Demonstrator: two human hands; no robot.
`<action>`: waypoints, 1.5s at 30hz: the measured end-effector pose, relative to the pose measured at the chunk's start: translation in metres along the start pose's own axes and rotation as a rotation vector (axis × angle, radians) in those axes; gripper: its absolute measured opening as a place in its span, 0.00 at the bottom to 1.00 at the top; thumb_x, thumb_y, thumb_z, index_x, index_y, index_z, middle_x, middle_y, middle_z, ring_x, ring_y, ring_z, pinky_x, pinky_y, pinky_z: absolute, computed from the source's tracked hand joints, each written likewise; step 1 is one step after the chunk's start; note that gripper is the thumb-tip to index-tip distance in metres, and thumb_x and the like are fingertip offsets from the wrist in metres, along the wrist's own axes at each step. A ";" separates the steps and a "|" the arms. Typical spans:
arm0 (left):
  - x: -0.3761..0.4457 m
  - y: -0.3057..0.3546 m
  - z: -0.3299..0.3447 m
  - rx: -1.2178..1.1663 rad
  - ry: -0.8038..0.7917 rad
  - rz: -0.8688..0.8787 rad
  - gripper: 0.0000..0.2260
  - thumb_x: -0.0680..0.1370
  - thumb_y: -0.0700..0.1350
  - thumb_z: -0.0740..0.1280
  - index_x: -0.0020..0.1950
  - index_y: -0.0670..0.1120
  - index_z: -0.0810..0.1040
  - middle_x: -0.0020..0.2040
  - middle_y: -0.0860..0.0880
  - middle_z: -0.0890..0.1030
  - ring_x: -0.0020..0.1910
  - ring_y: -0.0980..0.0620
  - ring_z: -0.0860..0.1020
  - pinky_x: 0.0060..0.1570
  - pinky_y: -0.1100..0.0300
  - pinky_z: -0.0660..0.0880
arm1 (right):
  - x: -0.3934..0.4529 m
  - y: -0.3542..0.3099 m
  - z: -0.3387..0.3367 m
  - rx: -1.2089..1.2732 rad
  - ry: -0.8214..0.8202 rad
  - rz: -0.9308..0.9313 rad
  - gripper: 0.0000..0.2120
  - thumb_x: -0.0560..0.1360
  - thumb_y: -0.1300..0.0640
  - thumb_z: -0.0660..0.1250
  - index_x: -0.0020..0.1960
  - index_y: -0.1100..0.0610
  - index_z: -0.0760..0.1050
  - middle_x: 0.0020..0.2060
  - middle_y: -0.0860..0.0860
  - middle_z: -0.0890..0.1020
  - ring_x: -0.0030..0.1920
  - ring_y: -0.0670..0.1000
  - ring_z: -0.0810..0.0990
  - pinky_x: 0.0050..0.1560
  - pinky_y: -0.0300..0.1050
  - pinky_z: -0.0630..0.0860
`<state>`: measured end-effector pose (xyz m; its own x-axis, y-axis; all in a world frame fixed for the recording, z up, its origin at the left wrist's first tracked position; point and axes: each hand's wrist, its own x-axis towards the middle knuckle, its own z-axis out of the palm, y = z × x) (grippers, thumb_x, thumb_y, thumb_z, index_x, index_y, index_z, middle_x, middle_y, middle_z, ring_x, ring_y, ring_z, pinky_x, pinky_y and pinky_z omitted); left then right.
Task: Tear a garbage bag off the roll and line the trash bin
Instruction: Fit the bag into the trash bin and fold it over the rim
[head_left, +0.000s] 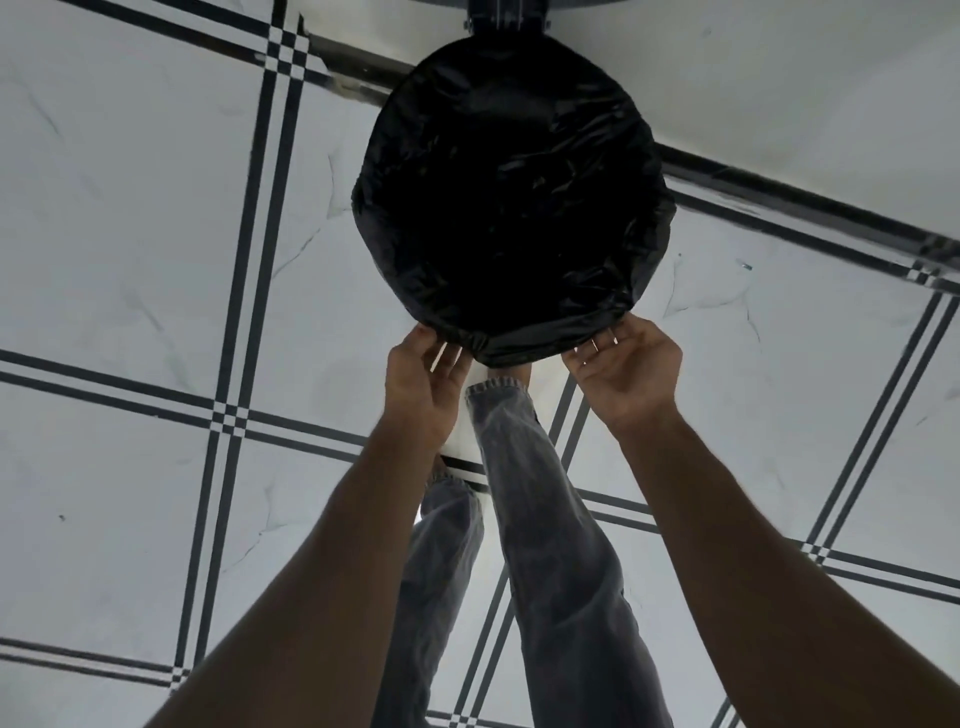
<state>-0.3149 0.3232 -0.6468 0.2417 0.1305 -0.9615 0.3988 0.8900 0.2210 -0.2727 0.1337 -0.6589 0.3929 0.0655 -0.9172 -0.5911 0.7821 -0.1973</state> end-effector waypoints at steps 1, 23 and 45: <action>0.000 -0.002 -0.001 0.009 -0.009 0.007 0.09 0.81 0.36 0.62 0.58 0.39 0.79 0.58 0.41 0.81 0.62 0.43 0.80 0.63 0.50 0.77 | 0.004 0.002 0.000 -0.010 0.022 -0.006 0.11 0.77 0.63 0.57 0.49 0.60 0.78 0.47 0.54 0.83 0.54 0.57 0.81 0.60 0.52 0.77; 0.004 -0.005 0.000 -0.295 -0.018 -0.015 0.25 0.80 0.61 0.59 0.59 0.40 0.79 0.60 0.43 0.80 0.64 0.43 0.78 0.62 0.48 0.77 | 0.013 0.003 0.003 -0.345 0.072 -0.208 0.19 0.77 0.61 0.70 0.66 0.63 0.75 0.57 0.55 0.84 0.56 0.51 0.83 0.61 0.46 0.78; 0.022 0.006 -0.009 -0.020 0.100 -0.054 0.17 0.84 0.52 0.55 0.57 0.43 0.78 0.55 0.45 0.81 0.56 0.47 0.79 0.58 0.53 0.76 | 0.002 0.010 -0.016 -0.221 0.033 -0.131 0.04 0.79 0.62 0.65 0.51 0.55 0.76 0.40 0.49 0.82 0.40 0.47 0.83 0.46 0.42 0.79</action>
<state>-0.3154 0.3353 -0.6679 0.1301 0.1239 -0.9837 0.3905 0.9055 0.1657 -0.2887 0.1313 -0.6684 0.4555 -0.0508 -0.8888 -0.6778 0.6275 -0.3832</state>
